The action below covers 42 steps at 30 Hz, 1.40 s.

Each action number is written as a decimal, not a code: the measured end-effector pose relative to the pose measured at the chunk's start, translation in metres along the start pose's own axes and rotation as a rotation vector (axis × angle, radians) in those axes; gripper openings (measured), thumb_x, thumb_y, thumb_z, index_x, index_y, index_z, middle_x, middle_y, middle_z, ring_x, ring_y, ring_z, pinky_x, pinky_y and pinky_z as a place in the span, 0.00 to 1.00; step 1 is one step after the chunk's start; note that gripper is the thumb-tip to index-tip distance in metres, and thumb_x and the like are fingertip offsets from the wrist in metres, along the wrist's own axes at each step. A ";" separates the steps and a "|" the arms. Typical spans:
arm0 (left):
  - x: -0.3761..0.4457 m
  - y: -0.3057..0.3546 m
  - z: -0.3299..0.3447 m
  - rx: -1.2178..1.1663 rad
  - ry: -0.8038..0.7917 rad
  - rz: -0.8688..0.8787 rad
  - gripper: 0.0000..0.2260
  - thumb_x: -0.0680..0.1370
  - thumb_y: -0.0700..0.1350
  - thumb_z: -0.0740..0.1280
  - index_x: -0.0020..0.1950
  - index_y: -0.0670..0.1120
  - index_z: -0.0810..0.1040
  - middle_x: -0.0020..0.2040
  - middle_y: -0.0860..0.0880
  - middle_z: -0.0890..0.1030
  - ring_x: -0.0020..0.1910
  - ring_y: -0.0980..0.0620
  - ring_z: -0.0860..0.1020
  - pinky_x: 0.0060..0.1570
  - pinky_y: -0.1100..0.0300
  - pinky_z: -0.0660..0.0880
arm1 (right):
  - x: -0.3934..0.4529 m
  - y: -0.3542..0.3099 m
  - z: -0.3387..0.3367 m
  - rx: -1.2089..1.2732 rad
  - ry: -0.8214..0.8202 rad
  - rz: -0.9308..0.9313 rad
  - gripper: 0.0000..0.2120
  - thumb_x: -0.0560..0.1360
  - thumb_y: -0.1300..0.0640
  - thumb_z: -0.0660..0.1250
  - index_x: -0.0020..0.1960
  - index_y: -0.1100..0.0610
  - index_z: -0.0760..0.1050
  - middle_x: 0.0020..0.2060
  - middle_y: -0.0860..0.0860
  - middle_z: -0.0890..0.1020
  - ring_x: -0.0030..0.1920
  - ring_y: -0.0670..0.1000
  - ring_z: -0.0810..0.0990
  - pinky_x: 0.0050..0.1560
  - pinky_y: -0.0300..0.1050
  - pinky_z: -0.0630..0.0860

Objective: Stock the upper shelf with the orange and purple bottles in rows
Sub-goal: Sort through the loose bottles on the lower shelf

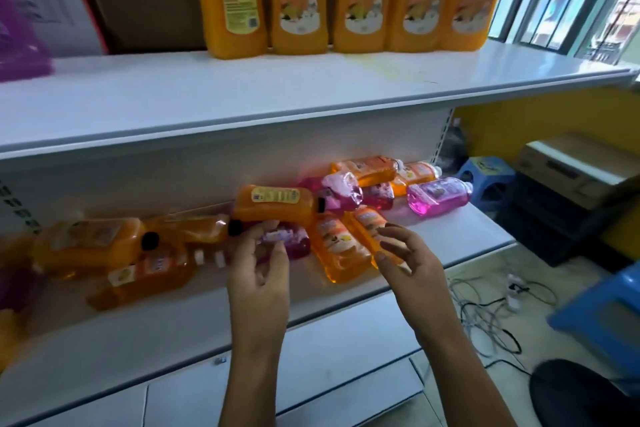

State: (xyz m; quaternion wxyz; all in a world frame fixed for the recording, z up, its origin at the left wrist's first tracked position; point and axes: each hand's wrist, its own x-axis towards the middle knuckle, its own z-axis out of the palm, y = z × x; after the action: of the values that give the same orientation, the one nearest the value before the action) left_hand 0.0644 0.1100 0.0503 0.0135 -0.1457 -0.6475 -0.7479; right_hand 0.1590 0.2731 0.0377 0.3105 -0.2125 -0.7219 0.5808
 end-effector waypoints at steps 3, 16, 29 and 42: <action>0.006 -0.012 0.043 0.072 -0.087 -0.051 0.11 0.81 0.44 0.66 0.57 0.61 0.78 0.50 0.62 0.82 0.51 0.68 0.79 0.42 0.78 0.72 | 0.024 0.010 -0.024 -0.028 -0.032 -0.009 0.16 0.78 0.61 0.70 0.56 0.39 0.76 0.60 0.45 0.79 0.56 0.35 0.78 0.46 0.28 0.76; 0.015 -0.048 0.135 0.271 -0.247 -0.382 0.07 0.81 0.54 0.64 0.58 0.63 0.77 0.65 0.56 0.77 0.62 0.61 0.75 0.49 0.69 0.71 | 0.135 0.095 -0.072 0.048 -0.309 0.285 0.27 0.78 0.59 0.69 0.73 0.51 0.63 0.64 0.52 0.73 0.56 0.49 0.78 0.44 0.38 0.77; -0.002 -0.068 0.204 0.487 -0.196 -0.477 0.29 0.82 0.59 0.60 0.80 0.59 0.51 0.77 0.55 0.62 0.75 0.50 0.63 0.68 0.53 0.64 | 0.185 0.101 -0.092 -0.298 -0.811 0.147 0.23 0.77 0.65 0.70 0.69 0.56 0.68 0.59 0.54 0.79 0.60 0.55 0.79 0.60 0.52 0.79; -0.005 -0.110 0.215 0.395 -0.318 -0.503 0.27 0.74 0.56 0.73 0.71 0.56 0.69 0.64 0.56 0.78 0.60 0.56 0.77 0.57 0.56 0.75 | 0.151 0.134 -0.159 -0.226 -0.559 0.348 0.26 0.78 0.55 0.70 0.73 0.53 0.66 0.56 0.50 0.80 0.50 0.53 0.84 0.54 0.54 0.82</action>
State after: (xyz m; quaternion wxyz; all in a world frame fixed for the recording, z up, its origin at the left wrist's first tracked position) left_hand 0.0889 0.3357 -0.0313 -0.2442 -0.0907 -0.7891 -0.5563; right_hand 0.1540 0.5182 -0.0413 -0.0286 -0.1983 -0.7917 0.5771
